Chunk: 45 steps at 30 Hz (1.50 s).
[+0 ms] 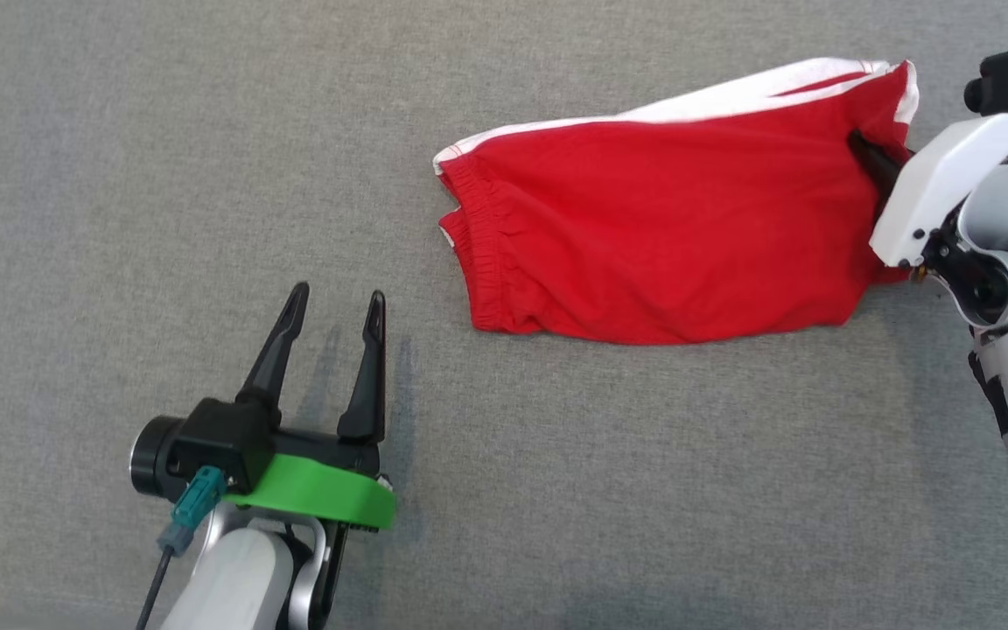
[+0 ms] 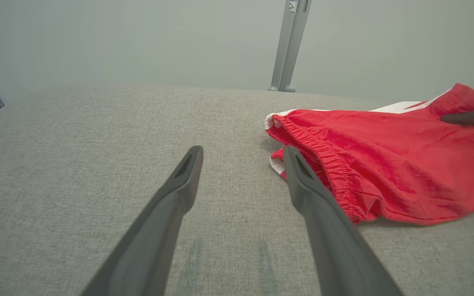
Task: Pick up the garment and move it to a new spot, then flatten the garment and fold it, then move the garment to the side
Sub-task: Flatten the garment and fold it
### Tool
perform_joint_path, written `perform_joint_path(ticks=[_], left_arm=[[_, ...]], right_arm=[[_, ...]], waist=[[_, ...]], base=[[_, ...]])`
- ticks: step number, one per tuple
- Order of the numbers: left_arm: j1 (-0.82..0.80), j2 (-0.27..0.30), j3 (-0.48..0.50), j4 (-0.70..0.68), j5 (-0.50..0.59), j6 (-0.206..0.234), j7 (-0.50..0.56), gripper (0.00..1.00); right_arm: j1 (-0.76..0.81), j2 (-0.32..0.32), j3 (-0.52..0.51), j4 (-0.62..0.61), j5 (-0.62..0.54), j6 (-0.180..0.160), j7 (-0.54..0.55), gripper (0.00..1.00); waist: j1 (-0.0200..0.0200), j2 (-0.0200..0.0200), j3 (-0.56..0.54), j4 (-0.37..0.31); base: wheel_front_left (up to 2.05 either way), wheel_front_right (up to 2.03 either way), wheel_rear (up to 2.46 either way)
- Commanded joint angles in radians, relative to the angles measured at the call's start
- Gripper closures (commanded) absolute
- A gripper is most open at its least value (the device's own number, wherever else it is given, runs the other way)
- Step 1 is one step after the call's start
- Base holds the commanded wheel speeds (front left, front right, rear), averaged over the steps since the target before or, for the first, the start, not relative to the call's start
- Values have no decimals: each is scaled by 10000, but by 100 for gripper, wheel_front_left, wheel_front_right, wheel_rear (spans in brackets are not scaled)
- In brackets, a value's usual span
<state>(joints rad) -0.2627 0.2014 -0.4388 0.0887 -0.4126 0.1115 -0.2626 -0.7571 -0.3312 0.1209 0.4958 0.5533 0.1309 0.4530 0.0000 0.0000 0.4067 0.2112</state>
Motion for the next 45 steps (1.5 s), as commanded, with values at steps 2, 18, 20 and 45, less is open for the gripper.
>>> perform_joint_path(ticks=[2,18,20,45], left_arm=[[458,-36,184,48,136,-94,-24,0],[1655,-276,710,-287,480,-543,-25,0],[1736,-312,762,-295,509,-559,-25,0],[1106,-1059,1010,339,1069,-1303,-25,0]], right_arm=[[407,2,-353,135,191,-6,-8,100],[1598,-248,-2312,-797,-67,-3,398,100],[1570,77,-2128,-1306,-133,-3,576,100],[-427,2790,1124,922,-571,-3,-272,100]], waist=[[0,0,-904,-743],[0,0,-1388,-1101],[0,0,-1353,-1149],[0,0,-1130,-962]], base=[[0,0,0],[0,0,0],[0,0,0],[0,0,0]])
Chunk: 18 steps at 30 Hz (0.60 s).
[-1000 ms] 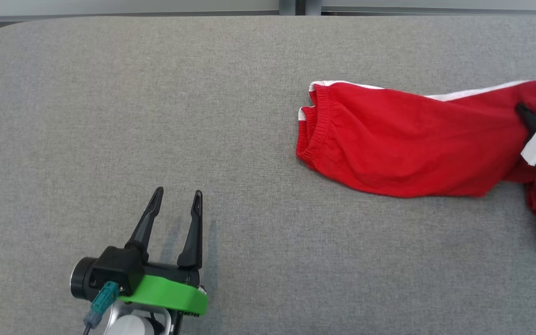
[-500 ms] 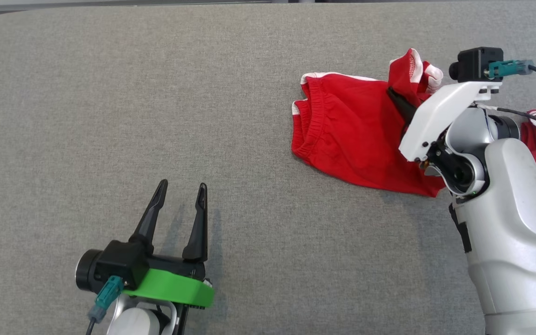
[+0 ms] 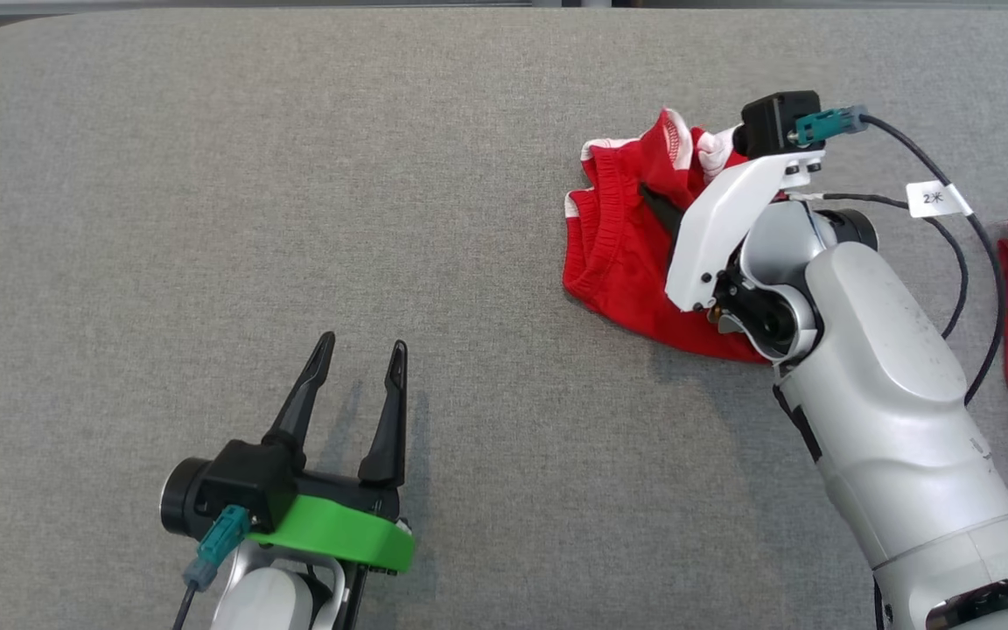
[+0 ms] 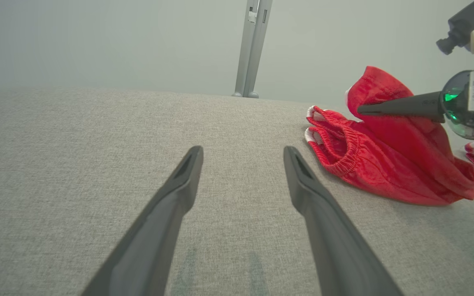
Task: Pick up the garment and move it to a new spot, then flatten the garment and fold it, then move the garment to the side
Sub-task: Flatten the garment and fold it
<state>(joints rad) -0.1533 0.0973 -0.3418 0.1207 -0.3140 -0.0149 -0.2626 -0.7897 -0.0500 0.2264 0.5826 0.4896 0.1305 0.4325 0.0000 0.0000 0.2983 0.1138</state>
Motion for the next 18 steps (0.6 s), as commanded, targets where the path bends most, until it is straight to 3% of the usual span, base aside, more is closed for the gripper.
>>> perform_joint_path(ticks=[1,5,7,8,9,10,18], left_arm=[[27,-29,46,52,85,-65,-25,0],[83,-91,104,167,122,-133,-25,0],[116,-121,129,225,144,-172,-25,0],[139,-134,139,245,148,-185,-25,0],[161,-149,147,269,154,-186,-25,0],[180,-165,165,285,154,-193,-25,0],[451,-253,287,354,178,-182,-25,0]], right_arm=[[-145,-22,170,193,147,1,-150,100],[-241,-23,568,732,347,1,-451,100],[-308,-23,719,1013,407,1,-648,89],[-350,-23,787,1128,415,1,-772,67],[-377,-22,863,1214,469,1,-938,38],[-379,-21,948,1282,566,1,-1090,0],[-250,-11,1966,680,2045,1,-2199,0]], waist=[[0,0,-81,18],[0,0,-244,39],[0,0,-329,48],[0,0,-365,49],[0,0,-405,52],[0,0,-446,53],[0,0,-775,-84]], base=[[0,0,0],[0,0,0],[0,0,0],[0,0,0],[0,0,0],[0,0,0],[0,0,0]])
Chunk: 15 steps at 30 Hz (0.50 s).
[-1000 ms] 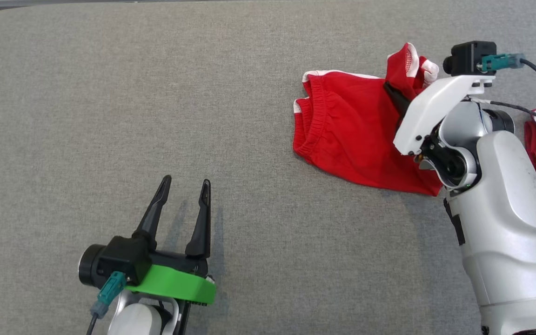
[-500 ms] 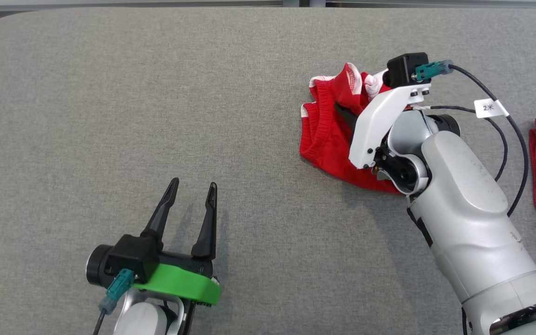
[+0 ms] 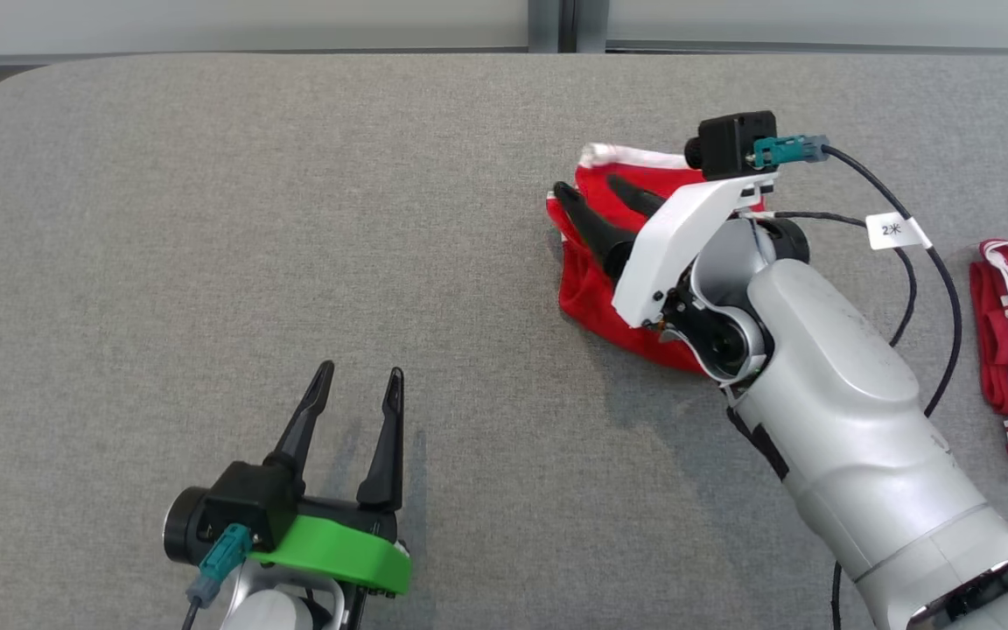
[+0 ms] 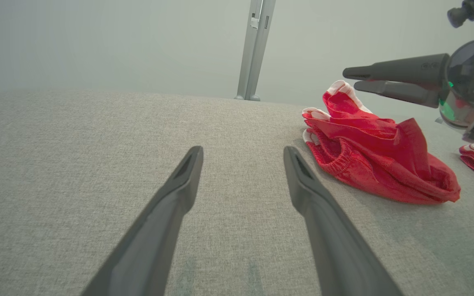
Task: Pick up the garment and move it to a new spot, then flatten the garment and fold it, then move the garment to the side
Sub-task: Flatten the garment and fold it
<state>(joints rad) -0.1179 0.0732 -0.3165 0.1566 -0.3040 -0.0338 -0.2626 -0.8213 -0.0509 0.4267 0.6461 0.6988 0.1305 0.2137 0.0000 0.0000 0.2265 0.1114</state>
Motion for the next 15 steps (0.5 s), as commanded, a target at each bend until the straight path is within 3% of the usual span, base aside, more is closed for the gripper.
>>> perform_joint_path(ticks=[1,6,15], left_arm=[[136,-19,68,-19,89,28,-24,0],[390,-38,234,-112,110,94,-24,0],[751,-75,503,-350,176,114,-15,0]], right_arm=[[134,-6,110,-134,161,1,-107,0],[436,-24,314,-1163,396,1,-640,0],[1717,-647,-1071,-3062,-2263,1,-1734,0]], waist=[[0,0,-95,-105],[0,0,-250,-363],[0,0,-438,-809]], base=[[0,0,0],[0,0,0],[0,0,0]])
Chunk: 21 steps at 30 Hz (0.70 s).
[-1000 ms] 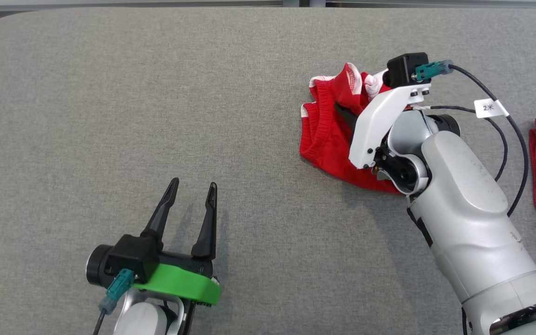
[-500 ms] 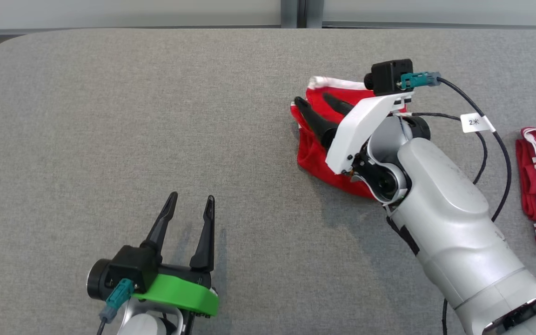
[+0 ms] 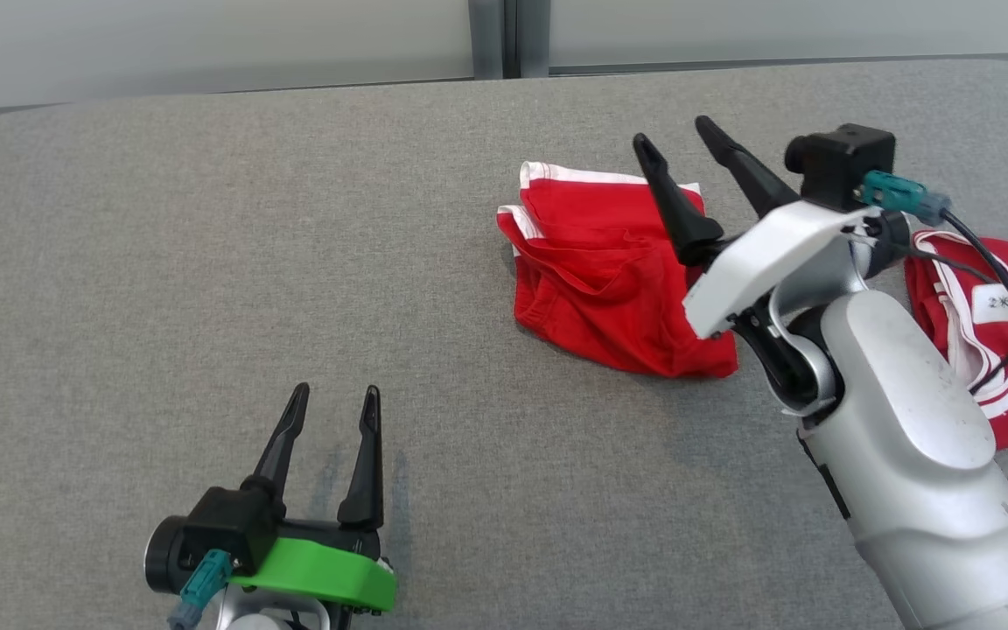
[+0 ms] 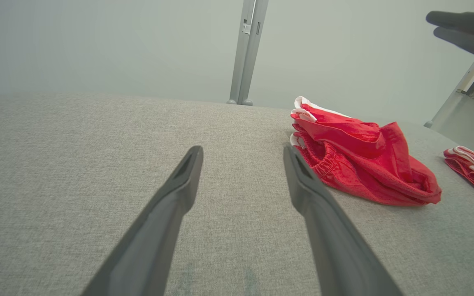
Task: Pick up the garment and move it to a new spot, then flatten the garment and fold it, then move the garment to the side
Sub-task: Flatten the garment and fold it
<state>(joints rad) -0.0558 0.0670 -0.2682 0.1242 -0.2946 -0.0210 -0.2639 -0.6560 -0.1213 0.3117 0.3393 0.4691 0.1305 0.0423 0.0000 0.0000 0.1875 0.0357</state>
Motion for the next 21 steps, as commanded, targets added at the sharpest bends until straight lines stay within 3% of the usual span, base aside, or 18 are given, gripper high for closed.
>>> perform_joint_path(ticks=[1,3,4,5,6,7,11,16,21], left_arm=[[133,-17,49,-50,100,-23,0,0],[108,-23,108,-132,132,-16,-1,0],[72,-26,128,-177,168,-7,-1,0],[25,-34,158,-237,206,5,0,0],[-22,-41,174,-280,224,1,-1,0],[-70,-47,189,-314,272,-2,0,0],[-419,-66,125,-413,536,-86,0,0],[-518,-82,271,-466,758,-122,0,0],[-610,-100,393,-528,944,-205,-1,0]], right_arm=[[265,-15,-166,-184,-235,1,-170,0],[645,-255,-699,-514,-883,-1,-477,0],[833,-285,-904,-664,-1172,-1,-660,11],[1004,-350,-1101,-804,-1504,1,-874,53],[1163,-361,-1208,-882,-1690,1,-1046,85],[1304,-397,-1214,-964,-1808,1,-1274,100],[1683,-974,-1518,-460,-2672,-7,-2394,100],[1787,-737,-1954,905,-3246,-7,-3055,100],[1749,-456,-2078,1164,-3550,-7,-3072,100]], waist=[[0,0,-39,-67],[0,0,70,-55],[0,0,145,-36],[0,0,248,-2],[0,0,347,37],[0,0,461,77],[0,0,989,375],[0,0,1222,629],[0,0,1317,773]], base=[[0,0,0],[0,0,0],[0,0,0],[0,0,0],[0,0,0],[0,0,0],[0,0,0],[0,0,0],[0,0,0]])
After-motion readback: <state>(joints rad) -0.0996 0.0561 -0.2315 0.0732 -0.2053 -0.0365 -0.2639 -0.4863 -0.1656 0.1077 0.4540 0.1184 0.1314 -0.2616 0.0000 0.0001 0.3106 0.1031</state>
